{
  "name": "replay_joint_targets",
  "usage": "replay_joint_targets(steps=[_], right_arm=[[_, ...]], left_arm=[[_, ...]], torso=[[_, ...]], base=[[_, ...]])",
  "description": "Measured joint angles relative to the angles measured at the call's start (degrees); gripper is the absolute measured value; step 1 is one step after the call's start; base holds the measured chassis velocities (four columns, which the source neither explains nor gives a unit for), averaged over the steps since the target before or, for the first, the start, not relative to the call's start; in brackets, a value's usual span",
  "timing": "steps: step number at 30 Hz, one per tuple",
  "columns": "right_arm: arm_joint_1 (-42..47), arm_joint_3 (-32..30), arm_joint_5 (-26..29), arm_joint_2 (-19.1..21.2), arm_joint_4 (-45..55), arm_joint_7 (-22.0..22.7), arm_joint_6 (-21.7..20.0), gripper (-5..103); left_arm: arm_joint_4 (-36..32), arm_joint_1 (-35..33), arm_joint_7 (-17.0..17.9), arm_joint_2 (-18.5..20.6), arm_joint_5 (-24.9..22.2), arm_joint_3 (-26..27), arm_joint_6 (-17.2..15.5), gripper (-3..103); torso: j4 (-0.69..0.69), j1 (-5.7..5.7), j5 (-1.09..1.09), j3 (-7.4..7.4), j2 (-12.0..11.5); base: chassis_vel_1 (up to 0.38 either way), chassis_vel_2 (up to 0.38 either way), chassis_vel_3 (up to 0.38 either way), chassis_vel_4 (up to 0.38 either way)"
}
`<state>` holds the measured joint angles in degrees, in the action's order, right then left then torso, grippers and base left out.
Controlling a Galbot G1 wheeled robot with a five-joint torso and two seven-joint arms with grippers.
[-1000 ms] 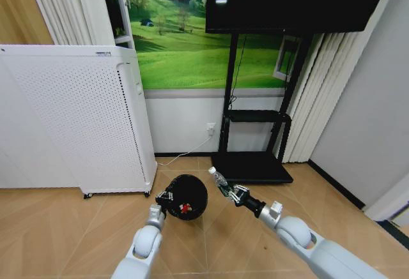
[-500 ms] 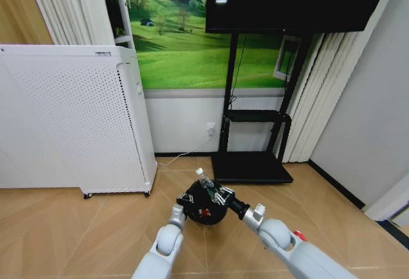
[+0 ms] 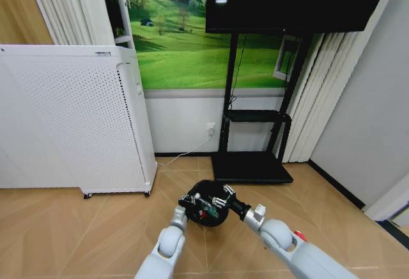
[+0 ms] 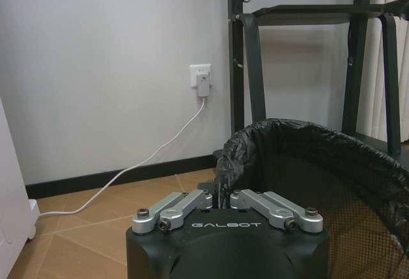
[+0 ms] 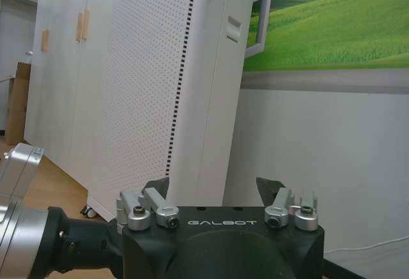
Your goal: Pick up the trash bin and place the garbage on the floor into it.
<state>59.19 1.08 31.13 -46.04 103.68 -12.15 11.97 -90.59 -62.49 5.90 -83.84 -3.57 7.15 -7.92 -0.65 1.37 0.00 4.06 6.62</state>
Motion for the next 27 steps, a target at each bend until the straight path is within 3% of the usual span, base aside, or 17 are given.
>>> replay_joint_targets(steps=[1,6,10,13,17,20,22,27], right_arm=[[0.0,0.0,0.0,0.0,0.0,0.0,0.0,78],[0.0,-0.2,-0.1,-0.3,-1.0,1.1,-0.3,98],[-0.2,-0.7,0.0,-0.8,-3.0,2.3,-0.8,100],[-0.6,-2.4,0.3,-2.3,-9.2,2.7,-3.2,100],[-0.6,-3.3,0.3,-3.5,-12.9,3.8,-3.2,100],[-0.5,-4.4,0.2,-4.9,-15.5,6.1,-3.6,100],[-0.3,-5.9,0.1,-7.1,-17.3,9.8,-4.8,100],[-0.7,-7.8,0.0,-9.2,-19.8,13.9,-6.5,100]], left_arm=[[0.0,0.0,0.0,0.0,0.0,0.0,0.0,6],[-1.1,-0.6,-0.1,0.5,0.0,0.8,0.1,6],[-3.2,-1.6,-0.2,1.3,-0.2,2.1,0.0,6],[-9.2,-5.3,-1.2,4.4,-0.2,7.7,-0.3,6],[-13.1,-8.2,-1.5,7.0,0.0,12.3,0.0,6],[-17.3,-11.7,-1.6,10.0,-0.8,16.7,0.0,6],[-21.0,-15.5,-1.6,12.7,-2.1,20.4,-0.1,6],[-24.7,-19.7,-1.2,15.2,-4.1,23.9,-0.8,6]], torso=[[0.00,0.00,0.00,0.00,0.0],[-0.01,0.00,0.00,0.00,0.0],[-0.01,0.00,-0.01,0.00,0.0],[0.00,0.00,-0.02,0.00,0.0],[0.01,0.00,0.00,0.00,0.0],[0.02,0.00,0.00,0.00,0.0],[0.01,-0.01,-0.02,0.00,0.0],[0.00,-0.01,-0.01,0.00,0.0]], base=[[0.000,0.000,0.000,0.000],[0.000,0.000,0.000,0.000],[0.000,0.000,0.000,0.000],[0.000,0.000,0.000,0.000],[0.000,0.000,0.000,0.000],[0.000,0.000,0.000,0.000],[0.000,0.000,0.000,0.000],[0.000,0.000,0.000,0.000]])
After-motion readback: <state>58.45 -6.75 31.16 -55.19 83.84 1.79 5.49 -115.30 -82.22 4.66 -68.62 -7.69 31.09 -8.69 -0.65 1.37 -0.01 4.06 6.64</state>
